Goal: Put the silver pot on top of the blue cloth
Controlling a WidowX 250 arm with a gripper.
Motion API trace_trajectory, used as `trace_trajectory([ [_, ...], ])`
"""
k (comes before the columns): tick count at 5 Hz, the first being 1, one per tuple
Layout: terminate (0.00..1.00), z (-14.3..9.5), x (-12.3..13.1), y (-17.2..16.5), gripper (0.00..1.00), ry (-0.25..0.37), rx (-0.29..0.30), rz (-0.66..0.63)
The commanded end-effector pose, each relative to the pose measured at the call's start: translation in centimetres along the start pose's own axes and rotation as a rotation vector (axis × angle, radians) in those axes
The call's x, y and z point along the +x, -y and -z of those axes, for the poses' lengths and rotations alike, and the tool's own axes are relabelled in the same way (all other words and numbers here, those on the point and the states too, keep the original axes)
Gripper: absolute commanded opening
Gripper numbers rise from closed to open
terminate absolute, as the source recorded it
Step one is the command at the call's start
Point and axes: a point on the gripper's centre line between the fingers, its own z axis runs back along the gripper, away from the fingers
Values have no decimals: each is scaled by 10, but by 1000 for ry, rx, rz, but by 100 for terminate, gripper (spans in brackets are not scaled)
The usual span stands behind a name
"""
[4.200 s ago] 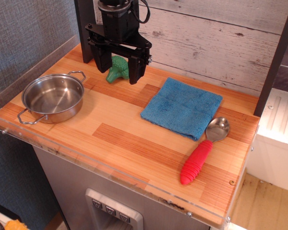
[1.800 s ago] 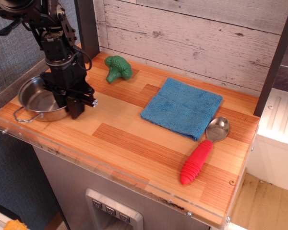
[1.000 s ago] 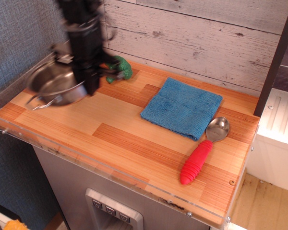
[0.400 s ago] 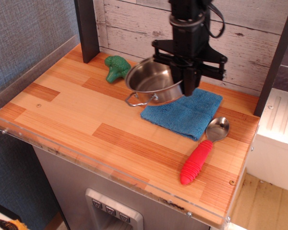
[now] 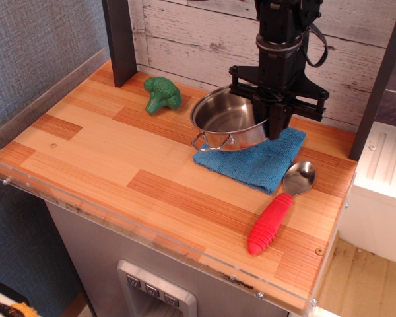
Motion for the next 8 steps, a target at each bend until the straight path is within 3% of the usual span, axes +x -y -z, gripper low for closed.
trace_trajectory([
  [1,0,-9,6,-7,0,31,5,-15],
  [4,0,-1,6,-2,0,21,-16,-3],
  [5,0,1,6,0,100,11,-15,-8],
  [7,0,-1,5,-2,100,23,-38,-9],
  [8,0,-28,7,2,100,122,-96,34],
])
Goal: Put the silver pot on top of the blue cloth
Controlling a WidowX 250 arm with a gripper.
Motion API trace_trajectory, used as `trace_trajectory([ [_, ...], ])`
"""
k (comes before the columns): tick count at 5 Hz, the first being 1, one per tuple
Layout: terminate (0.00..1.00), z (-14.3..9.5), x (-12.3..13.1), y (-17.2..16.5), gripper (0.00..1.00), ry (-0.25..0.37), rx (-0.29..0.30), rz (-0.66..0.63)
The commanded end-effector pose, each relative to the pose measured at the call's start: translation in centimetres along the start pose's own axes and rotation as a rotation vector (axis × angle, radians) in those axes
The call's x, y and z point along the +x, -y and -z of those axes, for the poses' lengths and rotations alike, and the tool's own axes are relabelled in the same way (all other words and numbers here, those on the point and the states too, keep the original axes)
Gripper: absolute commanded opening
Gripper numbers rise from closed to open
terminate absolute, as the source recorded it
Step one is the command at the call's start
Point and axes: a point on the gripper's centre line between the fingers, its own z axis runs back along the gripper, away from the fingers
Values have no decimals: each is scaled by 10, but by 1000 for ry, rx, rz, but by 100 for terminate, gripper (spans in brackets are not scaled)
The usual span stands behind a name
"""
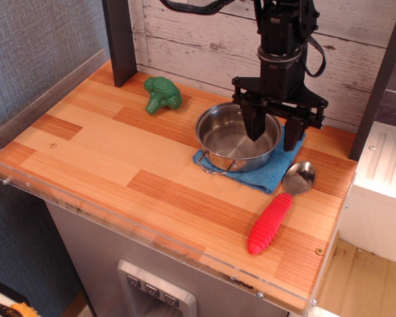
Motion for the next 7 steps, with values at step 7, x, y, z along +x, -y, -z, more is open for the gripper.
trace_trajectory([
  [7,0,-68,-74,-116,100,76,105,3],
])
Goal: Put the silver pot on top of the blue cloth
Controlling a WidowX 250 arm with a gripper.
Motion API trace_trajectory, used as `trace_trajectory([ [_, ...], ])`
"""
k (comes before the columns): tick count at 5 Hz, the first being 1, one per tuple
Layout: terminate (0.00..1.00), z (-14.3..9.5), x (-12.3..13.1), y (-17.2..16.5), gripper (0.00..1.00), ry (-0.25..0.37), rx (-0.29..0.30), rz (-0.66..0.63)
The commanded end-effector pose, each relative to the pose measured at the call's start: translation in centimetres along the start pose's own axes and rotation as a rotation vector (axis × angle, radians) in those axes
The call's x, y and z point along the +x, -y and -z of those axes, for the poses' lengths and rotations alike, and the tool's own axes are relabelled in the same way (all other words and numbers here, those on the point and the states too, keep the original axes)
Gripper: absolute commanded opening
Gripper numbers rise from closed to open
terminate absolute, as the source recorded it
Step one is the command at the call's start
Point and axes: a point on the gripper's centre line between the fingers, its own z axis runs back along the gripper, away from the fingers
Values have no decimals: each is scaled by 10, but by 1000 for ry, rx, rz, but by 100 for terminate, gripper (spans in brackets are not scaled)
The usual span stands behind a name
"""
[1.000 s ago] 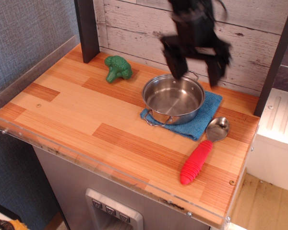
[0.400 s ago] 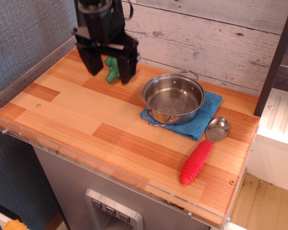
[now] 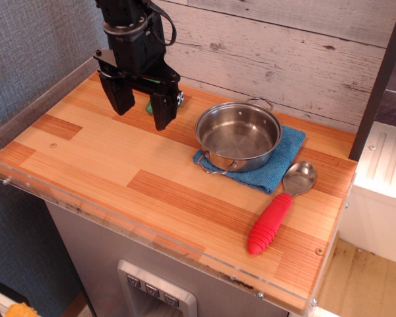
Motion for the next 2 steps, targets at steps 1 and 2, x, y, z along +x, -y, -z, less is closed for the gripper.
trace_trajectory([
  [1,0,-18,-3,2,100,30,17,26],
  [2,100,-18,-3,2,100,30,17,26],
])
